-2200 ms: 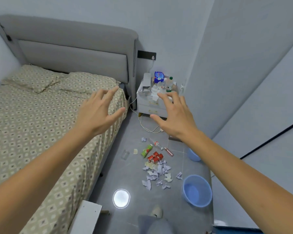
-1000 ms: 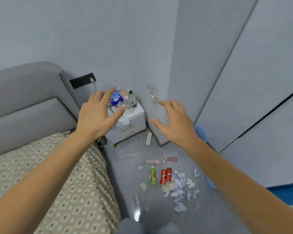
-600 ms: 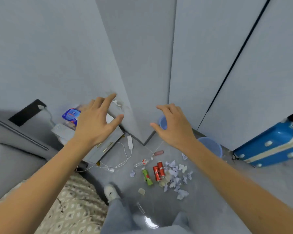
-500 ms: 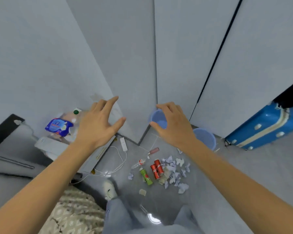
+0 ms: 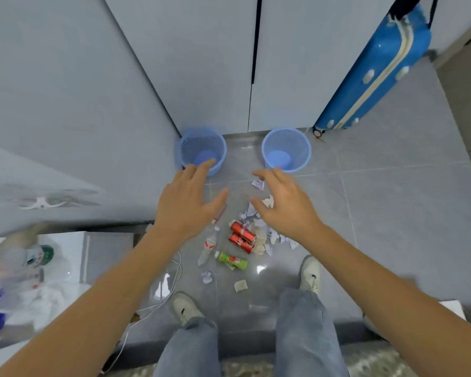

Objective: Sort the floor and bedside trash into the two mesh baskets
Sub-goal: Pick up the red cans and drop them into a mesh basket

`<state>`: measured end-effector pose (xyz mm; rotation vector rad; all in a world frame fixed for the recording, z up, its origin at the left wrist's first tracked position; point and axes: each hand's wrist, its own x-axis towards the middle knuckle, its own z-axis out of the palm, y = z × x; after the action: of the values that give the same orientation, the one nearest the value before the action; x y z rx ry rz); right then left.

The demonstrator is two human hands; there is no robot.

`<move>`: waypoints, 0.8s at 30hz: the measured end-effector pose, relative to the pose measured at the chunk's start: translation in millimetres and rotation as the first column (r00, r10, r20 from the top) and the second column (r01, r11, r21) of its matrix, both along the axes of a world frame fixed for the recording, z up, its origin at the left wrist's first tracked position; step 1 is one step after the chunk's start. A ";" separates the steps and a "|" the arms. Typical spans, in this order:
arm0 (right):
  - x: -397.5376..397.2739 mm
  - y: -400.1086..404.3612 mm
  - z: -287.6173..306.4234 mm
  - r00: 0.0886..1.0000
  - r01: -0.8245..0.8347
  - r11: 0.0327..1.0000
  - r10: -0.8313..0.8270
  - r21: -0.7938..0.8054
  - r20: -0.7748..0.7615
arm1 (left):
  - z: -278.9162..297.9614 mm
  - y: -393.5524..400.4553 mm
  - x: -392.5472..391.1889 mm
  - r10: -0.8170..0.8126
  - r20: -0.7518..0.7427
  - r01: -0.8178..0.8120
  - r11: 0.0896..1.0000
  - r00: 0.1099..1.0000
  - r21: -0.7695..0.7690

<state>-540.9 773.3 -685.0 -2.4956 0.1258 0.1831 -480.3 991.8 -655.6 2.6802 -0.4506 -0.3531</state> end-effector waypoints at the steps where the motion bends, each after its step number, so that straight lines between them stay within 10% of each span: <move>1: -2.6 -5.9 -36.1 0.999 0.012 1.000 -0.011 0.016 -0.052 | -37.7 -1.8 -0.3 0.019 -0.045 -0.020 1.000 0.999 -0.020; 6: -26.1 -27.1 -238.2 0.943 0.037 0.999 -0.024 0.034 -0.331 | -259.6 -1.5 -33.4 0.164 -0.328 -0.198 0.978 0.930 -0.072; 15: -14.8 -15.0 -550.8 0.851 0.035 0.997 0.003 0.062 -0.525 | -603.2 -24.0 -81.8 0.484 -0.698 -0.620 0.781 0.528 0.072; 24: -4.7 8.1 -677.1 0.806 -0.168 0.986 0.145 0.012 -0.574 | -735.5 -54.6 -87.7 0.570 -0.658 -0.638 0.750 0.492 0.173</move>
<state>-545.6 781.4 -1362.2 -2.4070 0.1702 1.0159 -568.0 937.1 -1391.1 2.1761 0.6909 -0.9965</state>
